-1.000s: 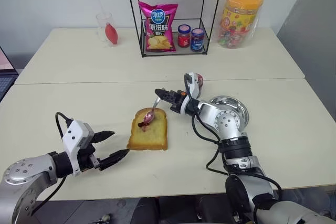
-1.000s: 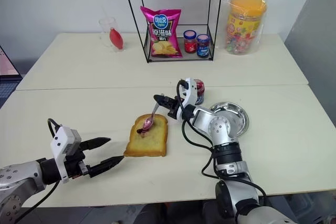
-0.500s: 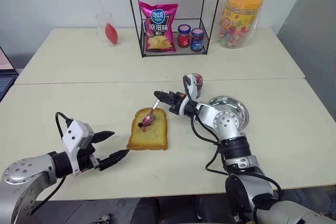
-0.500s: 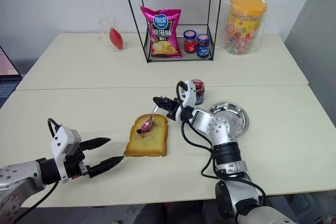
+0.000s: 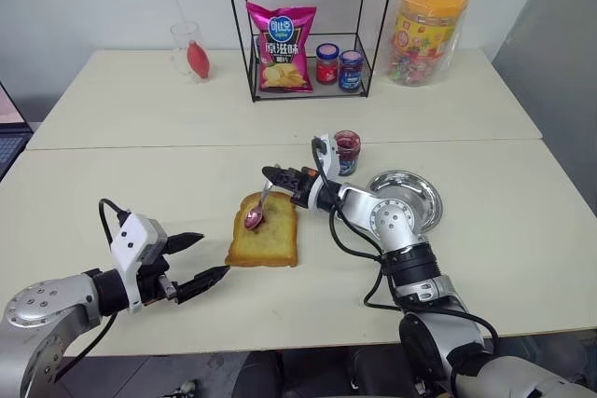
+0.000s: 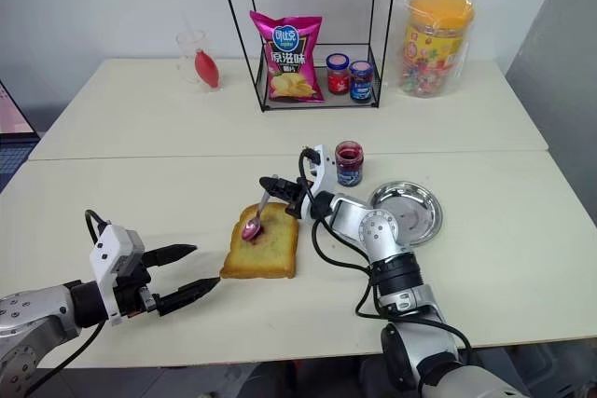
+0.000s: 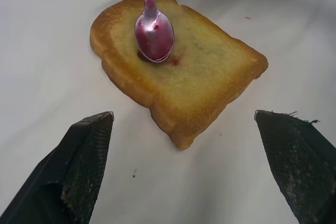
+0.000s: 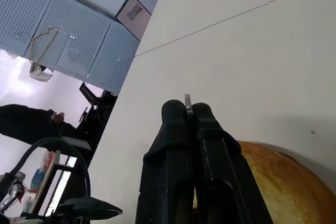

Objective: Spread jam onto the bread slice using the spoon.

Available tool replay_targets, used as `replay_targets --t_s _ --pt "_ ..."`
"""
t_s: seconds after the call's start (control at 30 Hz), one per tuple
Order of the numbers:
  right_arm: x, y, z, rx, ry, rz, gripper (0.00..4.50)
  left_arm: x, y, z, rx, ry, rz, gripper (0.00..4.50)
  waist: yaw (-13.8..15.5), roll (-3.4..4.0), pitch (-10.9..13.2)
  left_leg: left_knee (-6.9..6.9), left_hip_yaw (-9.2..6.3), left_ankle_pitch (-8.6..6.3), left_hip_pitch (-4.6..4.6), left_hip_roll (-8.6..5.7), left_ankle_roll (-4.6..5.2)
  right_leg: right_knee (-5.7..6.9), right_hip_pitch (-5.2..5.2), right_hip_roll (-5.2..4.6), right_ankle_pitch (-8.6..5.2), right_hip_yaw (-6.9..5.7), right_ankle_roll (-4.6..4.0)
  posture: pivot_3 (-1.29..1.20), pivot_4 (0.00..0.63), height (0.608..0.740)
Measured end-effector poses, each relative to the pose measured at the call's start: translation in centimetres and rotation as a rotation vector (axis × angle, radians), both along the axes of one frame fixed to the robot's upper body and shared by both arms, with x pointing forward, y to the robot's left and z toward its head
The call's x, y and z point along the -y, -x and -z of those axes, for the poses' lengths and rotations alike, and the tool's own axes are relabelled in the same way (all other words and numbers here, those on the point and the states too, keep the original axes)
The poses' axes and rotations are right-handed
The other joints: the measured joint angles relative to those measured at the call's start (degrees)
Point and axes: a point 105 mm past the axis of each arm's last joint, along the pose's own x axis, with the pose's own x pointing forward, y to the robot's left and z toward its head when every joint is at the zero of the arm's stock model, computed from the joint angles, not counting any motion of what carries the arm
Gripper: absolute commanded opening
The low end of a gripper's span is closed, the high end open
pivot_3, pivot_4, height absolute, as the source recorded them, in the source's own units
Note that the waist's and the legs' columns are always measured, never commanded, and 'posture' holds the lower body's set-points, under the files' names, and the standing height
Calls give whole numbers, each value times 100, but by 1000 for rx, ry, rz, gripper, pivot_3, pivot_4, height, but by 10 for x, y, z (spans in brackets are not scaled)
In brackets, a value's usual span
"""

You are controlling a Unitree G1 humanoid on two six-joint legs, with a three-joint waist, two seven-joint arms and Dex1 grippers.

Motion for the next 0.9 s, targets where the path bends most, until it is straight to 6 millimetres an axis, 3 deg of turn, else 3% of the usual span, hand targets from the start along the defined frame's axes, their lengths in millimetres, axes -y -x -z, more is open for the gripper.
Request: replay_targets --t_s 0.9 --pt "-8 -9 12 79 66 11 28 -1 0 1 2 -14 5 4500 -1 -1 -1 1 -1 0 3 0 0 2 2 0 0 0 0 0 150 740"
